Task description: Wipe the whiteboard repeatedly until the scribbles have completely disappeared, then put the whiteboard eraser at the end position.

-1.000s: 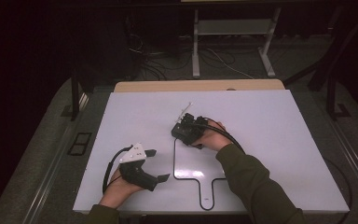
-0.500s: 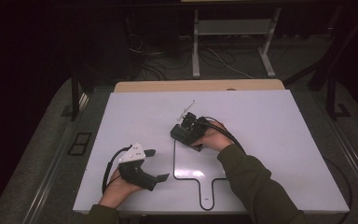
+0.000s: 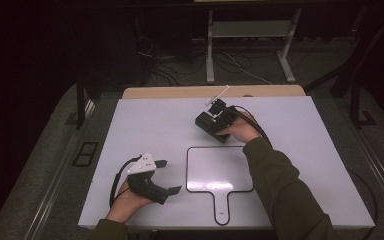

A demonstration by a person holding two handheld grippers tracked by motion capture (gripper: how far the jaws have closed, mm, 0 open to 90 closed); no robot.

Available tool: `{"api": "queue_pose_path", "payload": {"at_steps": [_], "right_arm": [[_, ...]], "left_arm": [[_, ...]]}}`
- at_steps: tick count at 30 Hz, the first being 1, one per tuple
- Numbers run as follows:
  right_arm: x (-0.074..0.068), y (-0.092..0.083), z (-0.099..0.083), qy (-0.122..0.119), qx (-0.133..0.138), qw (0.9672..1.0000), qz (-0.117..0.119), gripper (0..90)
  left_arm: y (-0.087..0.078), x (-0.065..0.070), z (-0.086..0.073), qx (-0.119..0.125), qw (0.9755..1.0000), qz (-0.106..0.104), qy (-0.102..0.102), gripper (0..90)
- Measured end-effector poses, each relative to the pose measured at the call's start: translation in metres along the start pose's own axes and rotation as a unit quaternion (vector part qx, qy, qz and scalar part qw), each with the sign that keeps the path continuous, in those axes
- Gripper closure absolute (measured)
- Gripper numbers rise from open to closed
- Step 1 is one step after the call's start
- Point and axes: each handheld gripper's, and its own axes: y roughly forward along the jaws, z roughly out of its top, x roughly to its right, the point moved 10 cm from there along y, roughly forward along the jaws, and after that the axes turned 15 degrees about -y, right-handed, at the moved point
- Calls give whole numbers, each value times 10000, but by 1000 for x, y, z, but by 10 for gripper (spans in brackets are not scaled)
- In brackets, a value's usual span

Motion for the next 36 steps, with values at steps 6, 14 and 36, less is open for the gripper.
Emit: {"api": "queue_pose_path", "payload": {"at_steps": [6, 14, 36], "right_arm": [[29, 11, -6, 243, -33, 9996, -113, 390], [41, 33, -15, 372, -143, 9992, -51, 388], [1, -30, -43, 250, 1195, 9924, 160, 249]], "left_arm": [[-1, 0, 0, 20, 10000, -4, 0, 0], [-2, -2, 1, 45, 10000, 14, -23, 0], [2, -8, -1, -3, 9999, 100, -41, 0]]}}
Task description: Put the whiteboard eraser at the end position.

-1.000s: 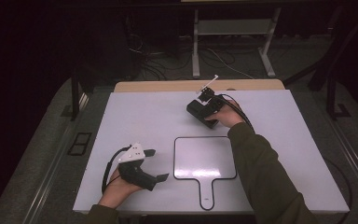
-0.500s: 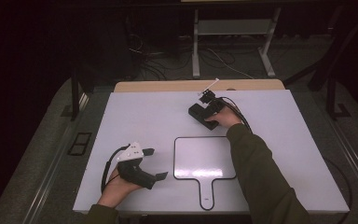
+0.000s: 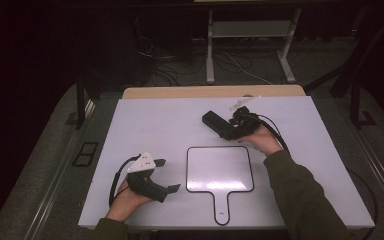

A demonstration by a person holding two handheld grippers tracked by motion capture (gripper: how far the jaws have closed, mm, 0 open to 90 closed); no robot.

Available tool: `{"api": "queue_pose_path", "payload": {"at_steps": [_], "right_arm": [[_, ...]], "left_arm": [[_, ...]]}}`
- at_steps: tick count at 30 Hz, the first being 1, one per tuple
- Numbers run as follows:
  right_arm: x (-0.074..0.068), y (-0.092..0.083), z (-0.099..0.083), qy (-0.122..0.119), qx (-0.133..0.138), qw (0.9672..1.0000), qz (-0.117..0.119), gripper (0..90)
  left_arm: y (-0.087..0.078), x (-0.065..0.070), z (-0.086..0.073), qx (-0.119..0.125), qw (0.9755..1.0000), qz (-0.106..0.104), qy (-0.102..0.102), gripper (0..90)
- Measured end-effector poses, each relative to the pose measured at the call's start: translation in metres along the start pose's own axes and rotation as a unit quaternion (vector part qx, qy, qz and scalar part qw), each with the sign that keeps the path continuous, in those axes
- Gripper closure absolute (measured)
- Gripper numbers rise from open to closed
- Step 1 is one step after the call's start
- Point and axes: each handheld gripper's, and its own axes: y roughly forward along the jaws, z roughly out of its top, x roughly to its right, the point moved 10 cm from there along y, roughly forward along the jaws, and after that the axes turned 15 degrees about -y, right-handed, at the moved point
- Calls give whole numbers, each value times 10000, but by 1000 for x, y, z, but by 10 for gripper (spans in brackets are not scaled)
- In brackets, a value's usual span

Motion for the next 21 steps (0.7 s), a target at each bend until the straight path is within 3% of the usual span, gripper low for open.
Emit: {"api": "queue_pose_path", "payload": {"at_steps": [5, 9, 13, 17, 21], "right_arm": [[-20, -23, -11, 112, 392, 9990, 187, 234], [-34, -37, -22, 10, 529, 9984, 182, 197], [-42, -47, -36, -105, 606, 9980, -124, 180], [-49, -59, -49, -135, 694, 9971, -285, 167], [-55, -74, -66, -11, 880, 9956, -329, 151]], "left_arm": [[1, 2, -1, -29, 10000, -4, 29, 0], [2, 2, -1, -28, 10000, -13, 16, 0], [1, 1, -2, -49, 10000, -10, 25, 0], [1, 0, -3, -46, 10000, 10, 4, 0], [0, -2, -4, -29, 10000, 13, -46, 0]]}}
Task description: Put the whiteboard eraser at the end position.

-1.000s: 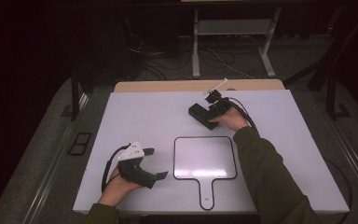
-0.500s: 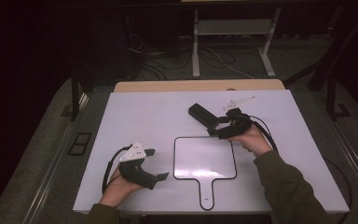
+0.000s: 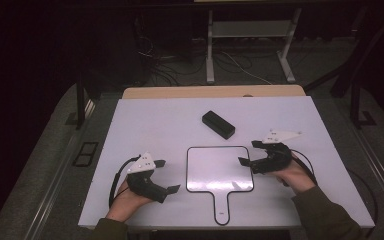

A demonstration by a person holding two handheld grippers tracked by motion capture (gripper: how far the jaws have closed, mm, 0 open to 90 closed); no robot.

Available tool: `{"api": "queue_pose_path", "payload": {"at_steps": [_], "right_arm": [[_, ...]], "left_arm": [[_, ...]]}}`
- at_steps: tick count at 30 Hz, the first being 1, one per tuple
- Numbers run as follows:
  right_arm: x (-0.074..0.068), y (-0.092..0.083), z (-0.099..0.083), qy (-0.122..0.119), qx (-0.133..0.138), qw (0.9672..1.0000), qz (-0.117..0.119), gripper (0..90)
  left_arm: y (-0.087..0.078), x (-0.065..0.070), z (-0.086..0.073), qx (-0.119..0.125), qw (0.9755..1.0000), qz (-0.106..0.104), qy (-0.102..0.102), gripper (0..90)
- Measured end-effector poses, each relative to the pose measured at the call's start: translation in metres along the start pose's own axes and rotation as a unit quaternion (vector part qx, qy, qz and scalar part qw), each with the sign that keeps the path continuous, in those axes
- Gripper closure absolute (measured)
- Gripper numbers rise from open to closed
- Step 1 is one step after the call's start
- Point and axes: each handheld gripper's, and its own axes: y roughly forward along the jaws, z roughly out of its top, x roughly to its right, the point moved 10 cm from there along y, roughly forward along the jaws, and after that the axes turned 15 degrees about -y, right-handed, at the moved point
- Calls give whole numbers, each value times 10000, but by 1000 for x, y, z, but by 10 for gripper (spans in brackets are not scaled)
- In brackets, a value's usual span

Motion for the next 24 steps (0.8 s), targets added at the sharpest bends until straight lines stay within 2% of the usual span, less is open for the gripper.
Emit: {"api": "queue_pose_path", "payload": {"at_steps": [5, 9, 17, 20, 24], "right_arm": [[-6, -18, -24, 189, 134, 9997, -51, 150], [-9, -31, -41, 208, 114, 9997, -88, 149], [-14, -48, -74, 286, -98, 9994, -154, 149], [-13, -53, -82, 312, -163, 9992, -186, 149], [-11, -55, -82, 323, -120, 9991, -229, 149]], "left_arm": [[-1, -1, 0, -4, 10000, 42, 4, 0], [-1, 0, -1, 18, 10000, 78, 19, 0], [0, -2, -3, -16, 9999, 120, 40, 0], [0, -2, -3, -21, 9999, 117, 40, 0], [0, -3, -4, -46, 9999, 146, 36, 0]]}}
